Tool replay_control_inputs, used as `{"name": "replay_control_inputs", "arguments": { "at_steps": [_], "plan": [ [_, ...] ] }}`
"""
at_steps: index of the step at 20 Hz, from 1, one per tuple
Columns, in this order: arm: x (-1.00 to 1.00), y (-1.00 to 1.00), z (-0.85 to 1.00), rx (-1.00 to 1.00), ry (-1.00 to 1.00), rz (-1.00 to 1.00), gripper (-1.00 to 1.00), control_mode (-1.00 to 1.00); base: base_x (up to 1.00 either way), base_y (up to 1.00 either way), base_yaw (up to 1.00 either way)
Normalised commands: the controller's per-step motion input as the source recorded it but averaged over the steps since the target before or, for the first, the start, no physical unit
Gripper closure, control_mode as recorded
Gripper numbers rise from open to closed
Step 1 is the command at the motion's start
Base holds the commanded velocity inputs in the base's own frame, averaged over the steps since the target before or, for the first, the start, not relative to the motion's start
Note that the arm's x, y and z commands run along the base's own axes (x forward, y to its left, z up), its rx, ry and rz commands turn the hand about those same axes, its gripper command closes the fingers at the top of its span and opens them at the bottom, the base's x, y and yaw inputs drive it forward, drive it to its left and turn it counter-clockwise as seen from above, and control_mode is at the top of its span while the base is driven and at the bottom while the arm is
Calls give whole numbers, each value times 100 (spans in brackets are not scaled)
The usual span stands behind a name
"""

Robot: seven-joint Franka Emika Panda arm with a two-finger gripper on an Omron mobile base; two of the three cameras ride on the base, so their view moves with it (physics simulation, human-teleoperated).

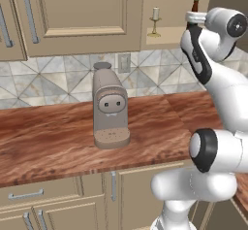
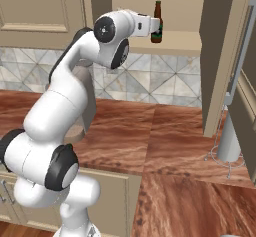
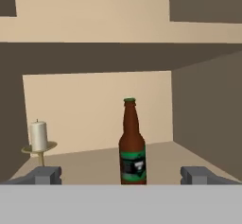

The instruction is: Get the candle and the beer from the cabinet and move them to the dining counter.

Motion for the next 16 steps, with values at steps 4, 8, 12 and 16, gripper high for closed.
{"name": "replay_control_inputs", "arguments": {
  "at_steps": [4, 8, 12, 16],
  "plan": [
    [33, -21, 0, 0, 0, 0, -100, -100, 0, 0, 0],
    [31, -12, 0, 0, 0, 0, -100, -100, 0, 0, 0],
    [27, -5, 0, 0, 0, 0, -100, -100, 0, 0, 0],
    [31, 0, 0, 0, 0, 0, -100, -100, 0, 0, 0]
  ]
}}
